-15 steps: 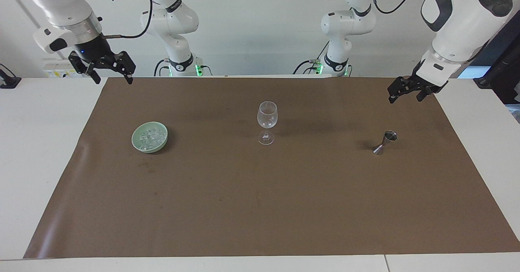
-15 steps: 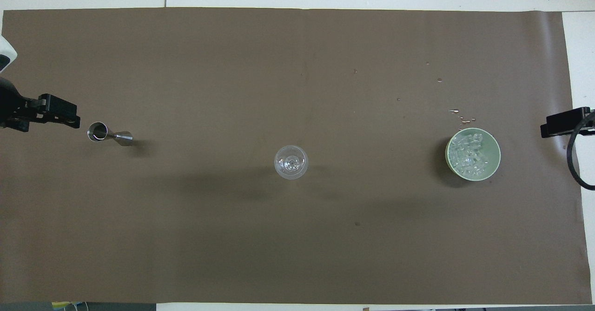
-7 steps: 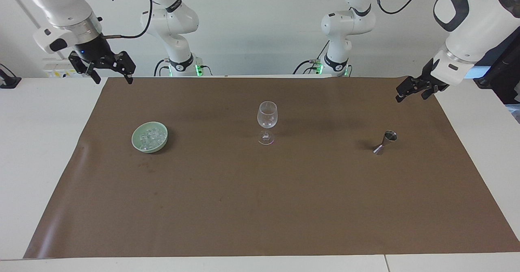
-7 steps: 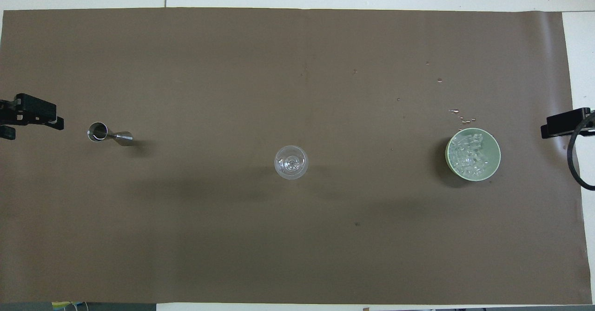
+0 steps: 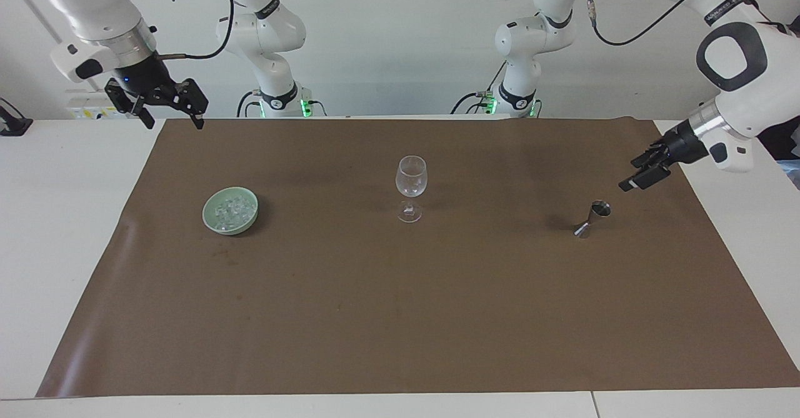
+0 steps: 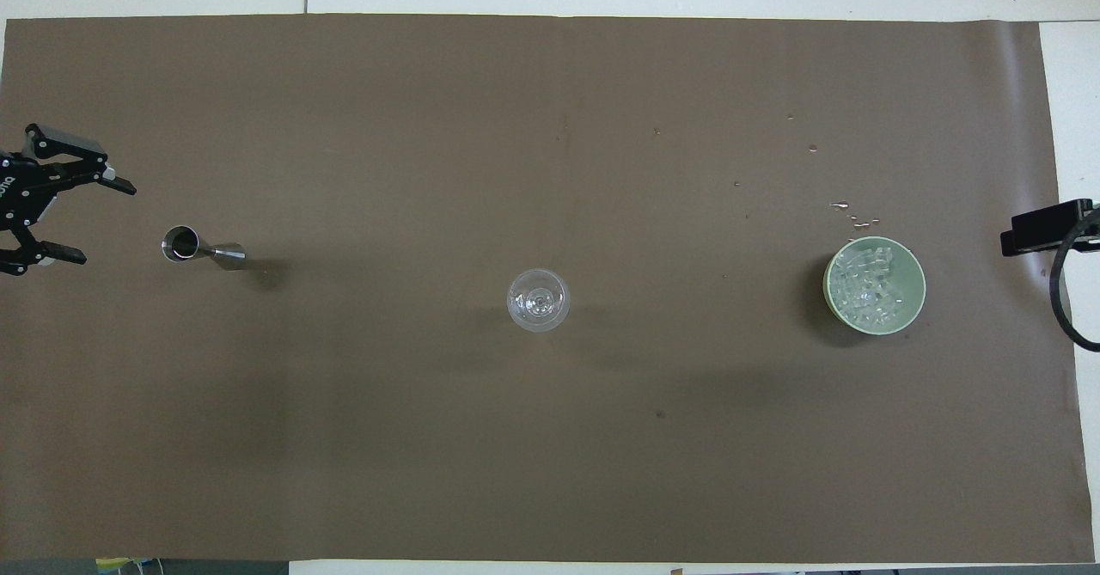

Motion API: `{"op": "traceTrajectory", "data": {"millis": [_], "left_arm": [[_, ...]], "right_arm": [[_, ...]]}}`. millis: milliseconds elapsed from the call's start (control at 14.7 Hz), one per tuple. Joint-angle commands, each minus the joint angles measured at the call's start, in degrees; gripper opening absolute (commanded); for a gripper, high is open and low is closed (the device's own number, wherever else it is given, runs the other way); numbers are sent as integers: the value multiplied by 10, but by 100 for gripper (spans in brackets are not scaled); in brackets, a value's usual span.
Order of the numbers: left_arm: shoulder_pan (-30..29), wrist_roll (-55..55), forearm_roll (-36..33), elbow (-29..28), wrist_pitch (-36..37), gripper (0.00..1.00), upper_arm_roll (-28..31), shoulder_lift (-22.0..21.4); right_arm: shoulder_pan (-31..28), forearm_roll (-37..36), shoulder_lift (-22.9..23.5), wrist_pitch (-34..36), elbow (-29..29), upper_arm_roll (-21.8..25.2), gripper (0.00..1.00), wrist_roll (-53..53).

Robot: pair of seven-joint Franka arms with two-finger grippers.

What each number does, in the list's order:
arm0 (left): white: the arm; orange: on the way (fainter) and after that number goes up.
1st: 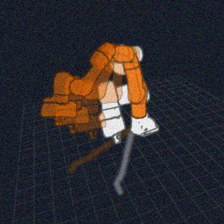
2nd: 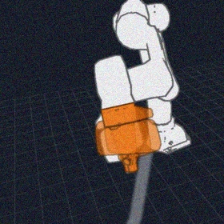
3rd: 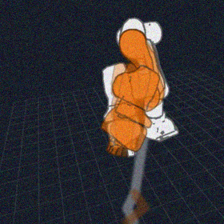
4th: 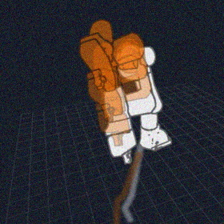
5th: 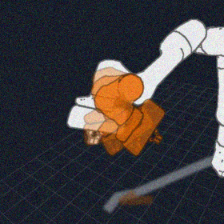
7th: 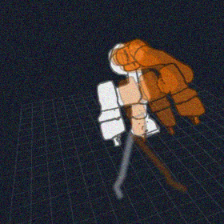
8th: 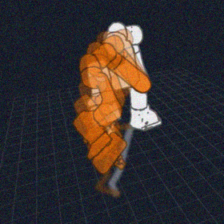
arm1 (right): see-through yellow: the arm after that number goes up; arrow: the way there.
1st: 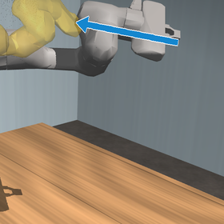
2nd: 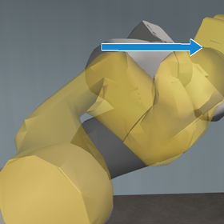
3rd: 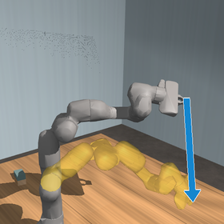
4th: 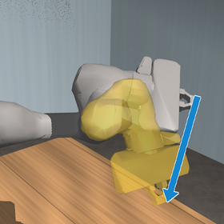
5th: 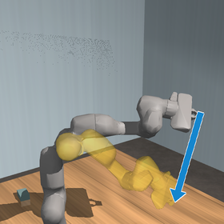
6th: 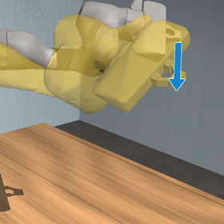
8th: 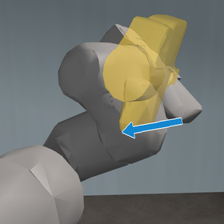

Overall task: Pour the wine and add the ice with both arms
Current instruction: 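Open the left gripper and move it toward the silver jigger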

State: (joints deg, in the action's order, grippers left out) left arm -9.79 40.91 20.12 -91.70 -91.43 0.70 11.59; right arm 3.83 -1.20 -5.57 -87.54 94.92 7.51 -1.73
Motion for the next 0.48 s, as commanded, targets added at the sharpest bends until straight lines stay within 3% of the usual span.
{"op": "traceTrajectory", "data": {"millis": [0,204,408], "left_arm": [[-14,147,59,37,-50,100,18,57],[-56,252,121,37,-81,100,20,98],[-65,265,132,43,-115,100,20,132]], "right_arm": [[-7,8,-5,8,4,-3,100,3],[-7,8,-5,8,4,-3,100,3],[-7,8,-5,8,4,-3,100,3]]}}
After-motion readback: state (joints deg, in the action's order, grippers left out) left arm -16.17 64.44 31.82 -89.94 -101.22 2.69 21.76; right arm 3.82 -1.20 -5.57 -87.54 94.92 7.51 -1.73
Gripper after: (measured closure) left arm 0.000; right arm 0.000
